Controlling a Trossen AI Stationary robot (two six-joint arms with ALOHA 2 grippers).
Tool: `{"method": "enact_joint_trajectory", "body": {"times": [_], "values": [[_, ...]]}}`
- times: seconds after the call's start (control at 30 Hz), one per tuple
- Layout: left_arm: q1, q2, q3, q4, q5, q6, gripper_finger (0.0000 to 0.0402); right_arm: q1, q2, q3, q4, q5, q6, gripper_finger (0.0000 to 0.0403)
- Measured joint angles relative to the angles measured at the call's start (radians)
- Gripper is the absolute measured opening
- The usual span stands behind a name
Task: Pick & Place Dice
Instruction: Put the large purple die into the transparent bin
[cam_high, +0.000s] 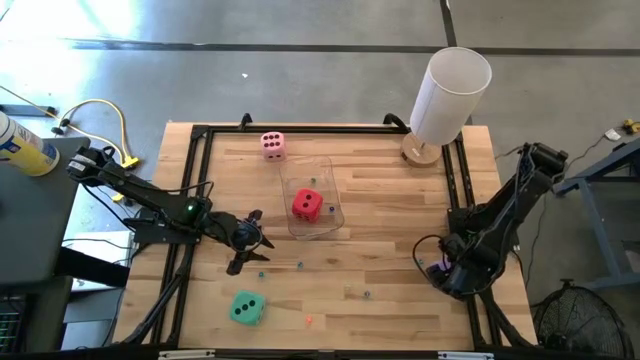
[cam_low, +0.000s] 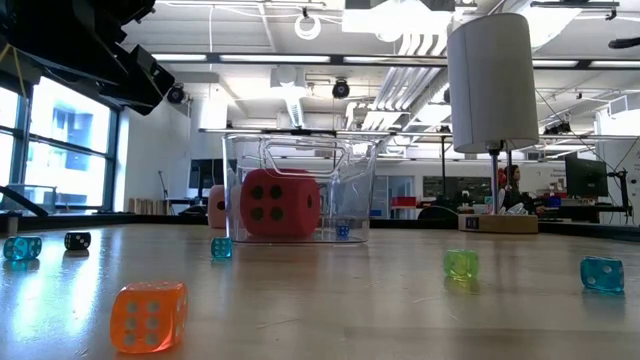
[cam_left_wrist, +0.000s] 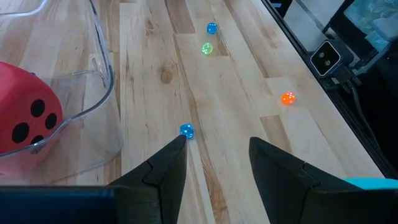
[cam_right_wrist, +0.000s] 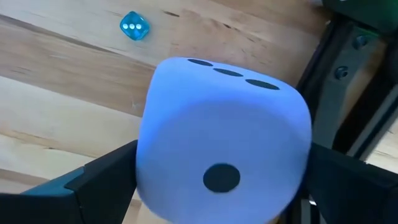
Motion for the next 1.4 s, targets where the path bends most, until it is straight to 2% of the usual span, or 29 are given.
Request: {"method": "enact_joint_trajectory", "body": {"times": [0.33, 1.0, 1.2, 1.33, 1.4], "values": [[0.0, 0.0, 0.0, 0.0, 0.0, 0.0, 0.0168, 0.0, 0.002, -0.022, 0.04, 0.02, -0.052, 0.0401], [0.0, 0.0, 0.0, 0.0, 0.0, 0.0, 0.0168, 0.0, 0.004, -0.026, 0.214, 0.308, -0.313, 0.04], [0.0, 0.0, 0.0, 0.0, 0.0, 0.0, 0.0168, -0.001, -0.016, -0.025, 0.389, 0.471, -0.516, 0.04], [0.0, 0.0, 0.0, 0.0, 0.0, 0.0, 0.0168, -0.009, -0.025, -0.025, 0.537, 0.623, -0.762, 0.04], [0.0, 0.0, 0.0, 0.0, 0.0, 0.0, 0.0168, -0.038, -0.027, -0.025, 0.616, 0.664, -0.903, 0.04]]}}
